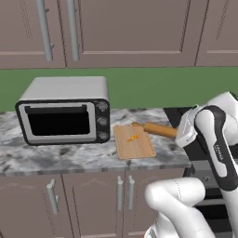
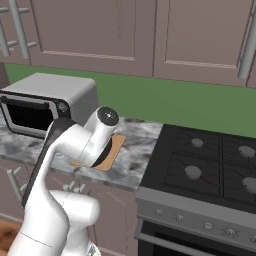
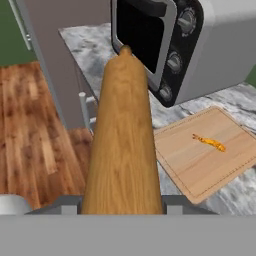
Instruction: Open the cabinet, retrieve the rolling pin, and place it next to the meat on the cutting board to prepare for tenderizing.
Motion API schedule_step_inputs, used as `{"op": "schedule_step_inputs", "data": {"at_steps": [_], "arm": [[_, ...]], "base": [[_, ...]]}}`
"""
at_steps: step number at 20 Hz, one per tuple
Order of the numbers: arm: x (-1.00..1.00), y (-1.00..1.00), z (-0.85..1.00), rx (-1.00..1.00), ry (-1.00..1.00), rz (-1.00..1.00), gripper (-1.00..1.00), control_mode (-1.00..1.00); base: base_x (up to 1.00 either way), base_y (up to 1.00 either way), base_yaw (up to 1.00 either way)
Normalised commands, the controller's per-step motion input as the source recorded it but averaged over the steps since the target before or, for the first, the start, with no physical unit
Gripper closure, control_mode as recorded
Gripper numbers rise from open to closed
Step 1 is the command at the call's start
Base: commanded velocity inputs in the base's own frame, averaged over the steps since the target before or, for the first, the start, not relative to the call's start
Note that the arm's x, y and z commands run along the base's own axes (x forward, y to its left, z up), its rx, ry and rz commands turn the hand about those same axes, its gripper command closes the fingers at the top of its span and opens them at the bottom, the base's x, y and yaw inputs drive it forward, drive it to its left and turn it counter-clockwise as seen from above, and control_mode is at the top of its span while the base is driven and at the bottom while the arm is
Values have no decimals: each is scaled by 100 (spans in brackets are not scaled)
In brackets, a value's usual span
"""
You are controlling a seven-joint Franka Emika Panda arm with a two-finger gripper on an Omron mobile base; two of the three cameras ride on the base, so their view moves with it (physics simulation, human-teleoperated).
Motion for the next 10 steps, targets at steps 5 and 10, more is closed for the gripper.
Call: {"op": "schedule_step_inputs", "data": {"at_steps": [5, 10], "arm": [[43, -2, -22, 0, 0, 10, 100, -100], [40, 0, -36, 0, 0, 12, 100, -100]], "base": [[0, 0, 0], [0, 0, 0]]}}
